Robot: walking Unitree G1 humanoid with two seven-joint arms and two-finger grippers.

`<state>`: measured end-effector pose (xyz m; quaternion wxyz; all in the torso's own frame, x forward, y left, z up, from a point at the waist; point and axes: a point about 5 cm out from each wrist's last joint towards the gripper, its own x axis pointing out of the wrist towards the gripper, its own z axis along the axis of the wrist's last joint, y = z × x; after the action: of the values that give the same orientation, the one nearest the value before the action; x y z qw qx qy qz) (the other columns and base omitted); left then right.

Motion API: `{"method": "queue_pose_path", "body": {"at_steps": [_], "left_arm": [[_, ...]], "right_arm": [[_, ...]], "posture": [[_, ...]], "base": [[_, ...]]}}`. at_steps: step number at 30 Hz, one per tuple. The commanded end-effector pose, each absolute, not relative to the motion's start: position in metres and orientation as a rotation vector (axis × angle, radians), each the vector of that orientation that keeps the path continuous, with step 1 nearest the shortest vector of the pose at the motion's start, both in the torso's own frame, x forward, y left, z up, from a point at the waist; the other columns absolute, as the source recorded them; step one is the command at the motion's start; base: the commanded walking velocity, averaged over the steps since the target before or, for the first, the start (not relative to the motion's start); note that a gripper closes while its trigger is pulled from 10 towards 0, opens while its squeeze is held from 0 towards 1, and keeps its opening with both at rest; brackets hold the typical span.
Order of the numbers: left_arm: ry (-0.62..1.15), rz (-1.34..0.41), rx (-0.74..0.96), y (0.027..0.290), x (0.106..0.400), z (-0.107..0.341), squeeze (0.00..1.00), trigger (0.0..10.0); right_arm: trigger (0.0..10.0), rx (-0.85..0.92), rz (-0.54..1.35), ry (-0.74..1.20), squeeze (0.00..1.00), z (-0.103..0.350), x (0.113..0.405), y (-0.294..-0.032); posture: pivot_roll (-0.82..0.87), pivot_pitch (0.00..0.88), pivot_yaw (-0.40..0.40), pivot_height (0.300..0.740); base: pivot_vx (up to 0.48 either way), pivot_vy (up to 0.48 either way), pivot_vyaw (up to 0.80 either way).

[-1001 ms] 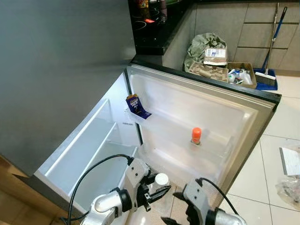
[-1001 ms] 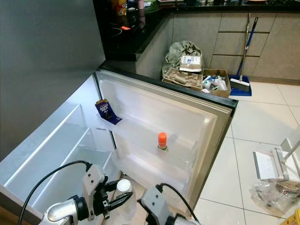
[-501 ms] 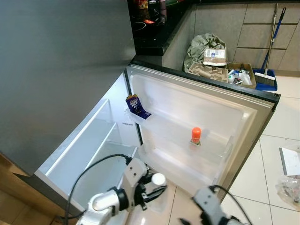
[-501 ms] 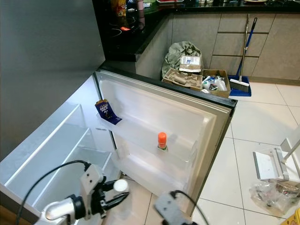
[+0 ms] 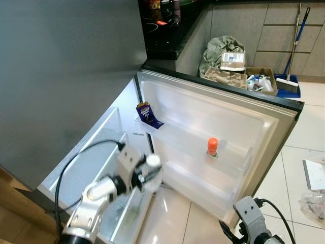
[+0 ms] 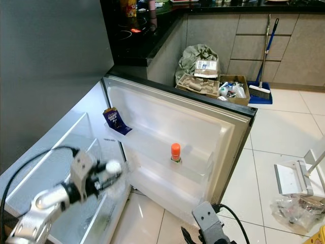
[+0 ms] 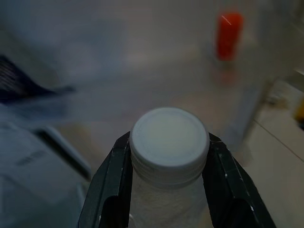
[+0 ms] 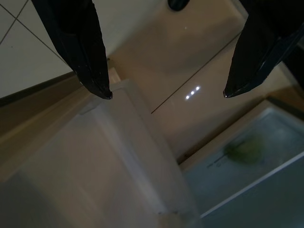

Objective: Restocking fridge

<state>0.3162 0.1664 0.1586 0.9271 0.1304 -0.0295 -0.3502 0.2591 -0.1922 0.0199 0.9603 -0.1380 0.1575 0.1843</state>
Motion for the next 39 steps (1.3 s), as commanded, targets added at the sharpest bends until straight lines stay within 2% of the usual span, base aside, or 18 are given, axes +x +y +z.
{"method": "queue_pose_path", "body": {"at_steps": [1, 6, 8, 11, 16, 21, 24, 30, 34, 39], "left_arm": [[-0.082, -0.698, 0.250, 0.165, 0.318, 0.163, 0.00, 0.0], [-0.119, -0.611, 0.396, 0.164, 0.333, 0.184, 0.00, 0.0], [-0.121, -0.601, 0.400, 0.165, 0.334, 0.185, 0.00, 0.0], [-0.204, -0.444, 0.344, 0.177, 0.345, 0.206, 0.00, 0.0], [-0.259, -0.360, 0.299, 0.181, 0.351, 0.220, 0.00, 0.0], [-0.363, -0.210, 0.155, 0.185, 0.362, 0.242, 0.00, 0.0], [-0.393, -0.186, 0.087, 0.183, 0.367, 0.248, 0.00, 0.0], [-0.398, -0.177, 0.063, 0.181, 0.370, 0.249, 0.00, 0.0], [-0.335, -0.260, -0.025, 0.155, 0.382, 0.234, 0.00, 0.0], [-0.282, -0.294, -0.024, 0.145, 0.388, 0.222, 0.00, 0.0]], "right_arm": [[10.0, -0.258, 0.375, 0.325, 0.00, 0.017, 0.256, -0.189], [10.0, -0.249, 0.384, 0.296, 0.00, 0.022, 0.261, -0.183], [10.0, -0.249, 0.383, 0.295, 0.00, 0.022, 0.261, -0.183], [10.0, -0.242, 0.386, 0.286, 0.00, 0.023, 0.261, -0.182], [10.0, -0.238, 0.390, 0.282, 0.00, 0.024, 0.263, -0.181], [10.0, -0.230, 0.401, 0.269, 0.00, 0.027, 0.266, -0.178], [10.0, -0.225, 0.403, 0.262, 0.00, 0.028, 0.267, -0.177], [10.0, -0.225, 0.404, 0.260, 0.00, 0.029, 0.268, -0.177], [10.0, -0.222, 0.408, 0.246, 0.00, 0.032, 0.272, -0.175], [10.0, -0.220, 0.408, 0.240, 0.00, 0.033, 0.273, -0.174]], "posture": [[-0.10, 0.172, 0.085, 0.740], [-0.10, 0.172, 0.085, 0.740], [-0.10, 0.172, 0.085, 0.740], [-0.09, 0.171, 0.079, 0.740], [-0.09, 0.171, 0.077, 0.740], [-0.09, 0.172, 0.076, 0.740], [-0.09, 0.173, 0.074, 0.740], [-0.09, 0.172, 0.074, 0.740], [-0.09, 0.175, 0.083, 0.740], [-0.09, 0.179, 0.082, 0.740]], "base": [[0.000, 0.000, 0.00], [0.000, 0.000, 0.00], [0.000, 0.000, 0.00], [0.000, 0.000, 0.00], [0.000, 0.000, 0.00], [0.000, 0.000, 0.00], [0.000, 0.000, 0.00], [0.000, 0.000, 0.00], [0.000, 0.000, 0.00], [0.000, 0.000, 0.00]]}}
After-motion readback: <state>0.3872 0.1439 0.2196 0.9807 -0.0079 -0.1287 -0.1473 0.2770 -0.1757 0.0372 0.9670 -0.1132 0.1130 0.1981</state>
